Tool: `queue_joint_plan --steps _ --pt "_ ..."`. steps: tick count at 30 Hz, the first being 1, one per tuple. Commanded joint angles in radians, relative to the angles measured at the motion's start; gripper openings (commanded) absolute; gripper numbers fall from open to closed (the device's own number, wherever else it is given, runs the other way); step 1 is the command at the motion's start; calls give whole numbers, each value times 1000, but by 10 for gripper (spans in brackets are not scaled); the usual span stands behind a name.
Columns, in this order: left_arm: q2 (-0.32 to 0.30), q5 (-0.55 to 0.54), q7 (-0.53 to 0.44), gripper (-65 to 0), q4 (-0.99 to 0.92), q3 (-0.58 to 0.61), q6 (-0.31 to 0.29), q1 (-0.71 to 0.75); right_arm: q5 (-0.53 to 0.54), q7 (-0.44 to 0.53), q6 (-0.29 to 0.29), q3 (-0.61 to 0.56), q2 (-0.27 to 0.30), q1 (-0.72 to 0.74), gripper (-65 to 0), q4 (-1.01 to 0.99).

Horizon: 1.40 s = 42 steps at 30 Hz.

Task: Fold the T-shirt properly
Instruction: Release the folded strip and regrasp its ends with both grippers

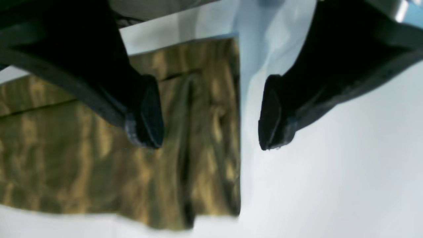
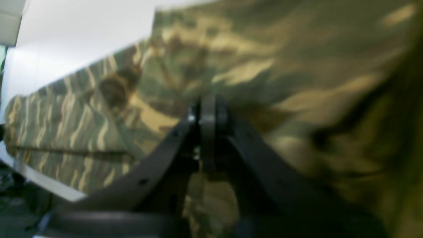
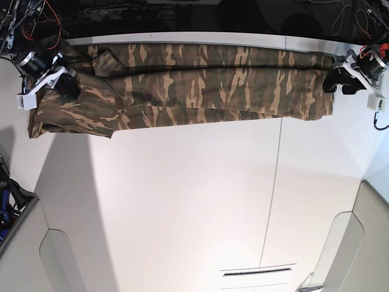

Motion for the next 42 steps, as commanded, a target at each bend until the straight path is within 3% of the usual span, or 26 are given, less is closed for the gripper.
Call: queue_joint_plan --steps 1,13,22,24,28,30,37,42 --pt "-20 -16 -18 -177 3 -3 -9 -3 20 19 8 -7 14 5 -650 5" --pt "-19 -31 -20 -177 -50 18 -9 -2 59 10 7 -32 14 5 -650 -15" --pt "-20 -39 -18 -181 -50 159 -9 -3 130 -80 7 -32 14 4 -650 -15" --pt "-20 -40 -18 -228 -50 168 -9 -3 134 -84 7 -31 14 3 -650 -15" --pt "-20 -40 -19 -541 -50 167 -9 -3 137 -84 7 -27 14 3 -650 -15" --pt "-20 -41 -30 -650 -49 167 -9 -8 137 -84 7 -21 14 4 -650 -15" --pt "-28 -40 -61 -650 -42 150 -9 -70 217 -89 8 34 14 5 -650 8" --pt "-28 -40 18 -650 26 71 -9 -118 257 -129 8 126 14 5 -650 34"
